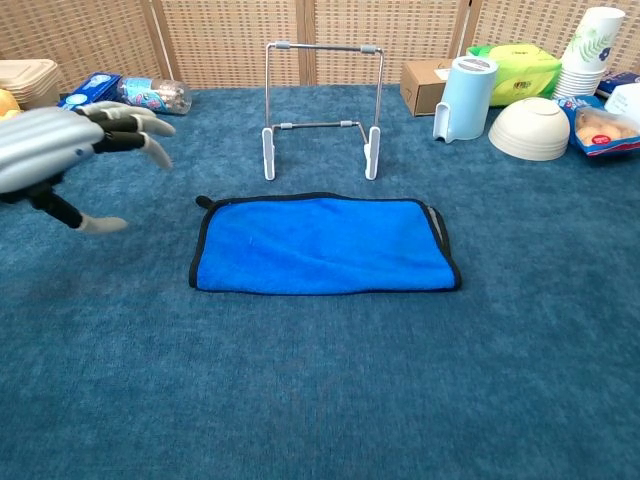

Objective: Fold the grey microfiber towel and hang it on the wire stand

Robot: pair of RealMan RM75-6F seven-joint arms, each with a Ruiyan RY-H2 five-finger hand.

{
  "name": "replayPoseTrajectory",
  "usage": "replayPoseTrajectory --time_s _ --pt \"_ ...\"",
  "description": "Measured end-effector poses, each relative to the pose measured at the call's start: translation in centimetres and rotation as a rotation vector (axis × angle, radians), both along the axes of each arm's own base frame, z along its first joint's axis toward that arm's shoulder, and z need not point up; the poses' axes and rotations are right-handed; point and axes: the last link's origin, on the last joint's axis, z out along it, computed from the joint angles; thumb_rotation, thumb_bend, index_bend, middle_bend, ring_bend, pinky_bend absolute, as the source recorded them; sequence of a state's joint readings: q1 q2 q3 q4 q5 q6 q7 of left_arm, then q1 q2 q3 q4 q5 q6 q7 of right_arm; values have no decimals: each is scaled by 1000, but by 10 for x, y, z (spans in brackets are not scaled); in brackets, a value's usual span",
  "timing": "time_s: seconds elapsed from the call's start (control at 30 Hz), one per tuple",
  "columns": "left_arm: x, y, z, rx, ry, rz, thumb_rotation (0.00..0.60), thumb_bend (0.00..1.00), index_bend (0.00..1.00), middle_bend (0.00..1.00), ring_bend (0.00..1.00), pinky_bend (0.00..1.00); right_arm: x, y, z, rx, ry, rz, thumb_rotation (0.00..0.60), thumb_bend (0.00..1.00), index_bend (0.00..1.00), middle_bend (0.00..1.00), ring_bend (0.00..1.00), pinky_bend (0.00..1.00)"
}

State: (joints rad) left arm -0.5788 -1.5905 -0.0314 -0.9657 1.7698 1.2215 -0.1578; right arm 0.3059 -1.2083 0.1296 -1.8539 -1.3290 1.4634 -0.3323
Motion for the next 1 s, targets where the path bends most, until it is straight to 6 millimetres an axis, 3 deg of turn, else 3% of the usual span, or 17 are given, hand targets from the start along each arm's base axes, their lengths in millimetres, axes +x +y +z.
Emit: replayPoseTrajectory --time_s 0.4,1.0 --pt "9 6 -33 -5 -20 -12 600 344 259 111 0 0 -6 7 7 -23 -6 -23 600 297 122 59 0 0" --pt "25 17 -57 -3 -26 -39 600 345 263 110 0 0 -13 10 12 -38 -22 -51 600 297 119 59 0 0"
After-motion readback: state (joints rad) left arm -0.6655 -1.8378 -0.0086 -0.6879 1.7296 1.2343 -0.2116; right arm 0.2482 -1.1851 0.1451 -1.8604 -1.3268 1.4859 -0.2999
